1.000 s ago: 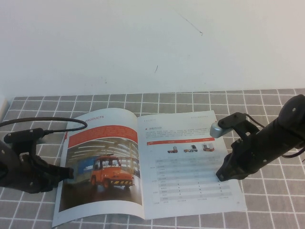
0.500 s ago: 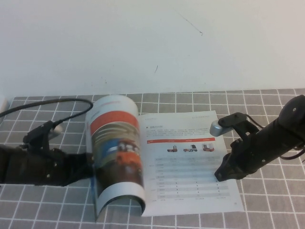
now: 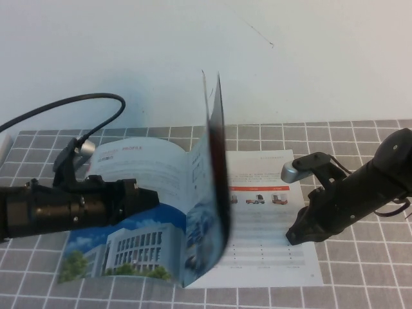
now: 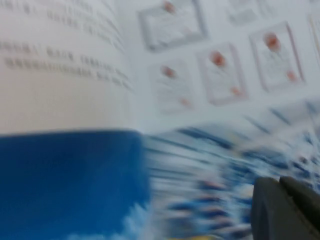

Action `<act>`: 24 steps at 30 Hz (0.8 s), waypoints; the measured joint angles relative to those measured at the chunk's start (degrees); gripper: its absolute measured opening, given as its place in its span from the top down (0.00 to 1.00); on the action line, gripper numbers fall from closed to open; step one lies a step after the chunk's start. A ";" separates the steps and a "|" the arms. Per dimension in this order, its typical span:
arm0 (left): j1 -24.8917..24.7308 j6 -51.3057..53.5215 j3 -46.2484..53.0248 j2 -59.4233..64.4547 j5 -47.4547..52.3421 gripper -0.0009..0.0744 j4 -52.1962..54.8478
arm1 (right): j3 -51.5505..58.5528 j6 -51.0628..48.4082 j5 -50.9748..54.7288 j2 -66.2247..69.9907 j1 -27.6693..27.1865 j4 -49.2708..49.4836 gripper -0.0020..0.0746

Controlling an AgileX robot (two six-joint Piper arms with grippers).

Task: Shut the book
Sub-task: 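Close the open booklet and leave it lying on the table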

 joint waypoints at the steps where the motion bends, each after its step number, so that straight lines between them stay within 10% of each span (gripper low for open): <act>1: 0.25 0.10 0.00 -0.32 -1.58 0.99 0.00 | 0.00 0.00 0.00 0.00 0.00 0.00 0.98; 10: 2.82 -9.13 0.00 -9.29 -28.48 0.99 19.32 | -0.44 0.23 0.44 0.27 0.00 -0.88 0.98; 24: 2.82 -11.89 0.00 -8.45 -39.93 0.99 22.66 | -0.72 0.45 2.24 0.39 0.00 -2.93 0.98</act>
